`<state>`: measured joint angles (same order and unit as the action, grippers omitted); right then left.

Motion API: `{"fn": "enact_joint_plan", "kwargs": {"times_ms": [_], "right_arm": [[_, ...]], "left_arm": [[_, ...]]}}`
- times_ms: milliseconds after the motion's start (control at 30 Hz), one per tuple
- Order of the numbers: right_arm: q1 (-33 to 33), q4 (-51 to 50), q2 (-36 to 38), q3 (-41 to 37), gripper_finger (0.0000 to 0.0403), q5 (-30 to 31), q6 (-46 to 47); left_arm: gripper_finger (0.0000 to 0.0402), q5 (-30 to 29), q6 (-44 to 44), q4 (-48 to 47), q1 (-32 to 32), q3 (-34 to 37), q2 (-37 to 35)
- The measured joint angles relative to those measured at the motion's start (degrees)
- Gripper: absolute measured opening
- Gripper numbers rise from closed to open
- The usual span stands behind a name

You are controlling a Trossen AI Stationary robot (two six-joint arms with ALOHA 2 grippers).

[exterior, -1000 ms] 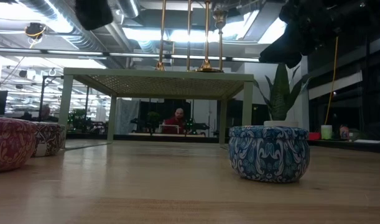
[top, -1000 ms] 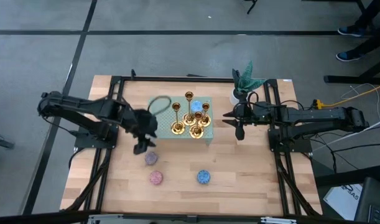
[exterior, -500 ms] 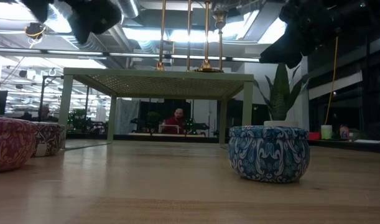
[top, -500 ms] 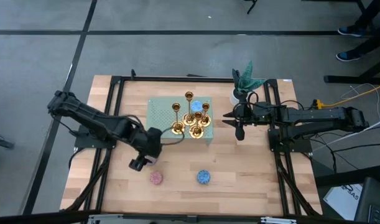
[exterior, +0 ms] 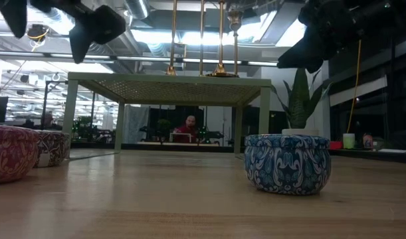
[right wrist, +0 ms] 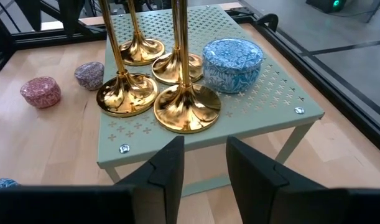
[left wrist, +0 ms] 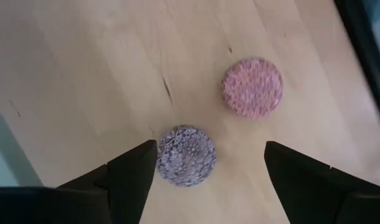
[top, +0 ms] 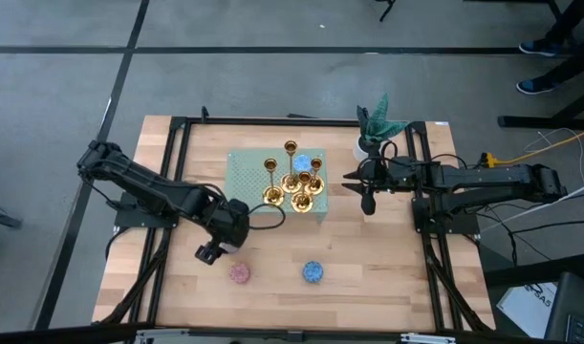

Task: Pick & Place candle stick holders
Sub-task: Put the red scented candle on the shelf

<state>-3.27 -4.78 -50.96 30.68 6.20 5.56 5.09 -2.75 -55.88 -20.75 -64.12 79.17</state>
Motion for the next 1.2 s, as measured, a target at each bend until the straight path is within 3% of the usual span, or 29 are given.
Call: {"fn": "enact_joint_plan", "kwargs": {"times_ms": [200, 400, 1200], "right_arm": [[0.0, -0.4, 0.0, 0.0, 0.0122, 0.0, 0.0], [0.0, -0.4, 0.0, 0.0, 0.0122, 0.0, 0.0], [0.0, -1.1, 0.0, 0.0, 0.0122, 1.8, 0.2]], "left_arm": [[0.0296, -0.1, -13.2, 0.0, -0.2, 0.0, 3.3], [0.0297, -0.4, -19.7, -0.1, -0.2, 0.0, 7.1], [0.0296, -3.9, -20.4, 8.5, -0.3, 9.3, 9.9]]}}
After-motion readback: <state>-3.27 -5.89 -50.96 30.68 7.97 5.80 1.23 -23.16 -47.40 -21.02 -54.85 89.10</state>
